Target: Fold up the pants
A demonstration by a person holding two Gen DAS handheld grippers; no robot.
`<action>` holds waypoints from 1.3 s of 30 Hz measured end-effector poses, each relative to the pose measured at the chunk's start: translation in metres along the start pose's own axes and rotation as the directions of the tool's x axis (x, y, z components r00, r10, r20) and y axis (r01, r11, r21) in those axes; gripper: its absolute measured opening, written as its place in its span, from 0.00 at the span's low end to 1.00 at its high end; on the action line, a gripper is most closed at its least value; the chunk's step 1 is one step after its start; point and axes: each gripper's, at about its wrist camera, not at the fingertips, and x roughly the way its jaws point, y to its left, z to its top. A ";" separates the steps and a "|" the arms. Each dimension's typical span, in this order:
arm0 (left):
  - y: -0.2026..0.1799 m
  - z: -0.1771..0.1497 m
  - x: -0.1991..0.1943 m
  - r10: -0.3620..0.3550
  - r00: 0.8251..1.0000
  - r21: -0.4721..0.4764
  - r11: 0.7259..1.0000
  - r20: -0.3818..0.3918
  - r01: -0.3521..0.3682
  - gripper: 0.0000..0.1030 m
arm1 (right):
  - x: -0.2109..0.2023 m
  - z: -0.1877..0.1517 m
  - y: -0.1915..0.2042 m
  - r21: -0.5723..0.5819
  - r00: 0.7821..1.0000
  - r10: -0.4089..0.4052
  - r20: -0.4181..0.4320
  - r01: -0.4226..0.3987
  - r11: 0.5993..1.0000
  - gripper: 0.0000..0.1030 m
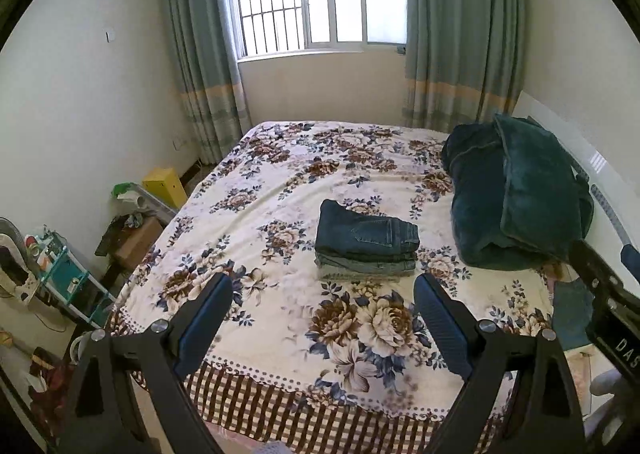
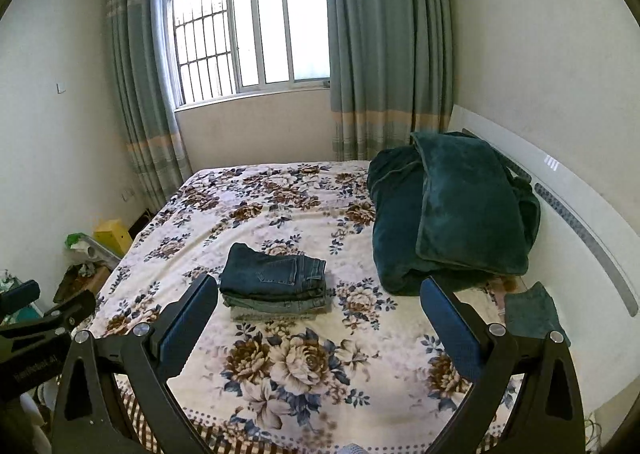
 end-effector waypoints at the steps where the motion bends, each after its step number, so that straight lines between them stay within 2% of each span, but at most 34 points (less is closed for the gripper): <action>1: -0.001 0.001 -0.004 -0.001 1.000 0.005 1.000 0.007 0.001 0.90 | -0.003 0.000 0.000 -0.003 1.000 0.001 -0.001 -0.001 1.000 1.00; 6: 0.000 -0.003 -0.012 -0.012 1.000 -0.002 1.000 0.010 0.012 0.90 | -0.020 0.000 -0.001 -0.013 1.000 -0.009 0.005 0.009 1.000 1.00; 7: 0.001 -0.003 -0.012 -0.012 1.000 -0.006 1.000 0.012 0.012 0.91 | -0.020 0.000 0.000 -0.015 1.000 -0.010 0.001 0.010 1.000 1.00; 8: 0.002 -0.004 -0.013 -0.011 1.000 -0.009 1.000 0.014 0.011 0.97 | -0.021 0.001 -0.001 -0.016 1.000 -0.011 -0.002 0.010 1.000 1.00; 9: 0.005 -0.004 -0.013 -0.013 1.000 -0.014 1.000 0.016 0.013 0.97 | -0.024 0.001 -0.001 -0.018 1.000 -0.017 -0.002 0.017 1.000 1.00; 21: 0.010 -0.006 -0.012 -0.002 1.000 -0.007 1.000 0.020 0.002 0.98 | -0.016 0.008 0.001 -0.018 0.999 -0.024 -0.022 0.024 1.000 1.00; 39: 0.010 -0.005 -0.011 -0.006 1.000 -0.004 1.000 0.022 0.006 0.98 | -0.008 0.001 0.015 -0.027 0.999 -0.024 -0.040 0.023 0.999 1.00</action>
